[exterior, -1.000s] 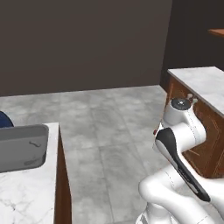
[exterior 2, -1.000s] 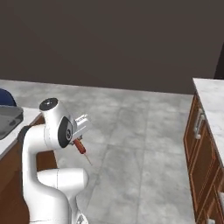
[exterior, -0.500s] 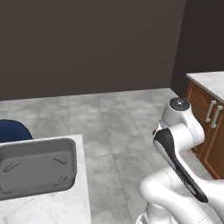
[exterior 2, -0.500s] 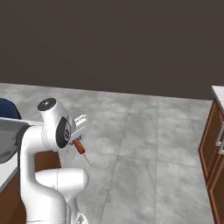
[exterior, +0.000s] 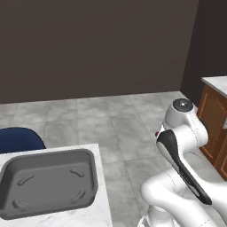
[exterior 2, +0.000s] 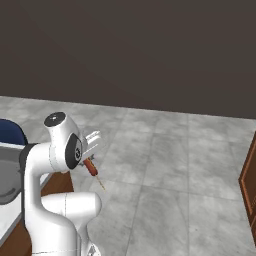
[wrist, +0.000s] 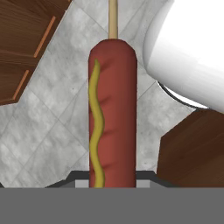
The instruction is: Place the cold items (banana and pear) from the fridge in one tupperware on the dining counter. Place the warm items (hot dog and kebab skewer) in the stove area in another tupperware.
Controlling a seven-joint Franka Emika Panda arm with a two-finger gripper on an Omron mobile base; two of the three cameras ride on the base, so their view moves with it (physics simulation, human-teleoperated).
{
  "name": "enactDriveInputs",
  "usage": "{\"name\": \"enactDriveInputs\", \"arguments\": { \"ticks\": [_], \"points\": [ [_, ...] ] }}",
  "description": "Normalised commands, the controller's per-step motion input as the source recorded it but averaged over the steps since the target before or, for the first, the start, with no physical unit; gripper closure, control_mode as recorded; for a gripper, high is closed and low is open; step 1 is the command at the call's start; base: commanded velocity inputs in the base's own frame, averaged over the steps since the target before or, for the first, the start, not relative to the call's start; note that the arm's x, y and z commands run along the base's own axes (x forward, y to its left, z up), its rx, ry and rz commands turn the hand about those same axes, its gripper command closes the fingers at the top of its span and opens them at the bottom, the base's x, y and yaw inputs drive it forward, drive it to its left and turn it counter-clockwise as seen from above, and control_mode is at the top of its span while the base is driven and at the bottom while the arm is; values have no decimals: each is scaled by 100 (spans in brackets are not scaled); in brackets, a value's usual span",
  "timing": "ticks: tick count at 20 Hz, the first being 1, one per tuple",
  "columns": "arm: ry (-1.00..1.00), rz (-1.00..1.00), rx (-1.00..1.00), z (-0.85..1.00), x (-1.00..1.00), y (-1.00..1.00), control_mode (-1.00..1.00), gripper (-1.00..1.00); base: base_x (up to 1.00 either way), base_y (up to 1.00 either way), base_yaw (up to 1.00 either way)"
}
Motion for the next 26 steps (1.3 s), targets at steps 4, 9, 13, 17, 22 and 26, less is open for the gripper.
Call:
{"name": "enactDriveInputs", "arguments": {
  "ticks": [4,9,13,17,22,26],
  "points": [
    [0,0,0,0,0,0,100,100,39,46,5],
    [0,0,0,0,0,0,100,100,27,45,3],
    [0,0,0,0,0,0,100,100,19,48,1],
    [0,3,-4,27,7,54,-100,100,0,0,0],
    [0,23,-8,42,0,57,-100,100,0,0,0],
    [11,37,-7,37,1,59,-100,100,0,0,0]
  ]
}}
